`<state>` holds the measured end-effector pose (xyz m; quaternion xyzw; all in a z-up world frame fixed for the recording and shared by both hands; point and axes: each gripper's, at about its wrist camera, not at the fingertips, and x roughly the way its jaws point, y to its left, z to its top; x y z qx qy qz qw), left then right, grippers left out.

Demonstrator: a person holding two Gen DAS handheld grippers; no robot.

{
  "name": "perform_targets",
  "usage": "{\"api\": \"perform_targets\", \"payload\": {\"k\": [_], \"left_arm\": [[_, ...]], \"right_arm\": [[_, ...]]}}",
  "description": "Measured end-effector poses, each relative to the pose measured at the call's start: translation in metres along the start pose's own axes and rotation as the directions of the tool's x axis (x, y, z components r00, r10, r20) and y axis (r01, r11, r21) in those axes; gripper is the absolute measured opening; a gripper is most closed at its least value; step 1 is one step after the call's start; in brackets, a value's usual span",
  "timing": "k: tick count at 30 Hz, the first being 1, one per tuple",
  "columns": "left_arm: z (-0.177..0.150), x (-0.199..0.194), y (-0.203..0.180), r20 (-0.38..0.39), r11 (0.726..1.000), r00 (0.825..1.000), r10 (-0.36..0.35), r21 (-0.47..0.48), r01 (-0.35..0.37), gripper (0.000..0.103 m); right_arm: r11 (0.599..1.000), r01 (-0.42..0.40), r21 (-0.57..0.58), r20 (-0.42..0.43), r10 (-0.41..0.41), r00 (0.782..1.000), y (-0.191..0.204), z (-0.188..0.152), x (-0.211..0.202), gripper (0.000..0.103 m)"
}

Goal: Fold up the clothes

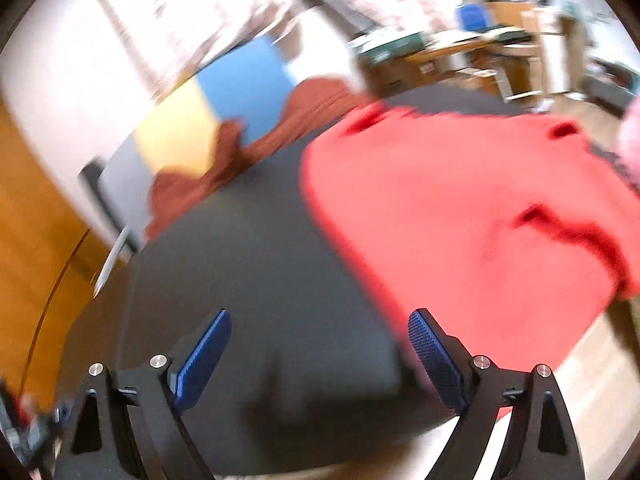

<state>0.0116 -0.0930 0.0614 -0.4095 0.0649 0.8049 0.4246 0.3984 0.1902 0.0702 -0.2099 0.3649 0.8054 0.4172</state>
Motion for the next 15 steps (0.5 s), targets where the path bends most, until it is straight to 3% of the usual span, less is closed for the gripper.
{"api": "perform_targets", "payload": {"k": [3,6,9,15], "left_arm": [[0.004,0.016,-0.008,-0.013,0.998,0.999,0.045,0.040,-0.045,0.080],[0.012,0.037,-0.015,-0.036,0.994,0.994,0.099,0.058,-0.096,0.080],[0.020,0.059,-0.023,-0.067,0.986,0.986,0.150,0.078,-0.144,0.080],[0.022,0.095,-0.051,-0.163,0.977,0.974,0.157,0.169,-0.129,0.079]], "right_arm": [[0.995,0.077,0.063,0.040,-0.080,0.996,-0.041,0.036,0.007,0.092],[0.981,0.120,0.154,0.018,-0.124,0.992,-0.088,0.062,0.011,0.092],[0.960,0.046,0.275,0.008,-0.050,0.999,-0.112,0.068,0.015,0.092],[0.959,-0.019,0.283,-0.014,0.024,1.000,-0.085,0.030,0.013,0.092]]}}
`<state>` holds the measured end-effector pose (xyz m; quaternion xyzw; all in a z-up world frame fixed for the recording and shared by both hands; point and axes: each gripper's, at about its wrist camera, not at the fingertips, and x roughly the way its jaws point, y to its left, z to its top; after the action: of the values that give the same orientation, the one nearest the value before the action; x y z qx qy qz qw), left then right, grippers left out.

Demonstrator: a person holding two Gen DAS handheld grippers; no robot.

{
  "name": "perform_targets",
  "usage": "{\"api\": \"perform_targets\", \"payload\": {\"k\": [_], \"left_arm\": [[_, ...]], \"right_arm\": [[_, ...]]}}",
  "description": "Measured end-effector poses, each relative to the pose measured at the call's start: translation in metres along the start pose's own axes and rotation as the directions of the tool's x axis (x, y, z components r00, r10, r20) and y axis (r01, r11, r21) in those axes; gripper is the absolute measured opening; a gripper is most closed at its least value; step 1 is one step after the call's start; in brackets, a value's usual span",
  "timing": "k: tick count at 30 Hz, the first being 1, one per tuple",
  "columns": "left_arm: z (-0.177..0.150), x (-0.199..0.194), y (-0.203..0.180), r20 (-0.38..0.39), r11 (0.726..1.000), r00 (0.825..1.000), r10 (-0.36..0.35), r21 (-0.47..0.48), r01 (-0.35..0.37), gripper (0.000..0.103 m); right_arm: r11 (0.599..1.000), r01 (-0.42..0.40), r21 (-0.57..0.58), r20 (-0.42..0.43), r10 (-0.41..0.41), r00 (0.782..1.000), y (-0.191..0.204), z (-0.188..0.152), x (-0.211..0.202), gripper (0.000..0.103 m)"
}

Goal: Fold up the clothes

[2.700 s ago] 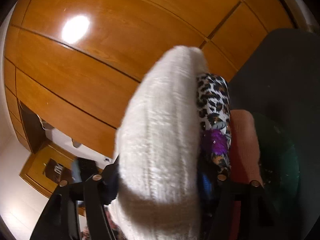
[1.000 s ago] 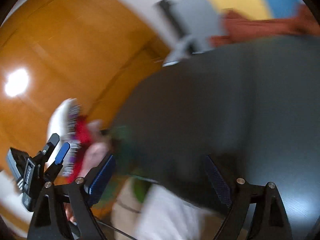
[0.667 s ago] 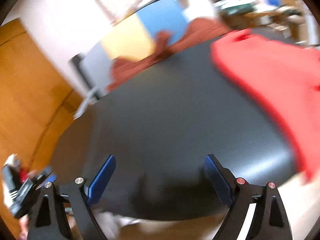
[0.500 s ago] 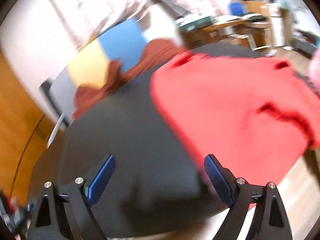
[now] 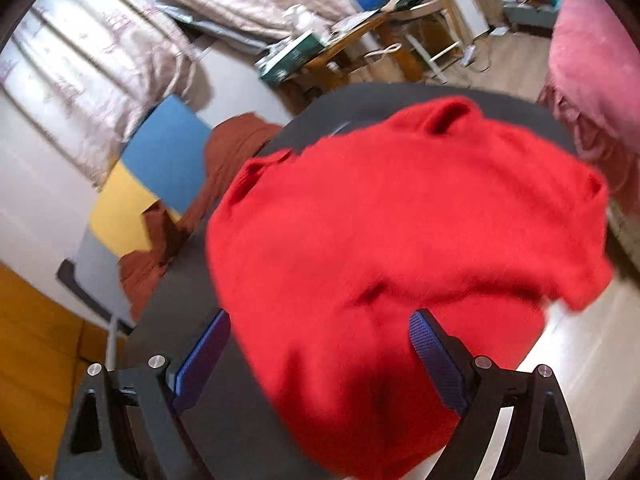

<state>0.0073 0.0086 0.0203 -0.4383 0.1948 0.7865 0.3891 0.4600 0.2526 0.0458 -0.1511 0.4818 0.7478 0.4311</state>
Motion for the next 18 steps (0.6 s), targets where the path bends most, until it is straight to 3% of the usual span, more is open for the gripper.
{"api": "perform_targets", "payload": {"k": [6,14,18], "left_arm": [[-0.002,0.003,-0.029,0.006,0.993,0.997,0.079,0.084,-0.079,0.079],[-0.004,-0.012,-0.032,0.019,0.999,0.999,0.036,0.026,-0.037,0.079],[-0.007,-0.018,-0.030,0.014,0.999,0.999,0.044,0.014,-0.044,0.079]], "right_arm": [[0.997,-0.046,-0.054,0.002,0.046,0.999,0.036,-0.044,0.012,0.094],[0.955,-0.154,-0.254,-0.074,0.139,0.988,0.111,-0.085,0.032,0.095],[0.920,-0.245,-0.307,-0.150,0.207,0.967,0.143,-0.109,0.039,0.096]]}}
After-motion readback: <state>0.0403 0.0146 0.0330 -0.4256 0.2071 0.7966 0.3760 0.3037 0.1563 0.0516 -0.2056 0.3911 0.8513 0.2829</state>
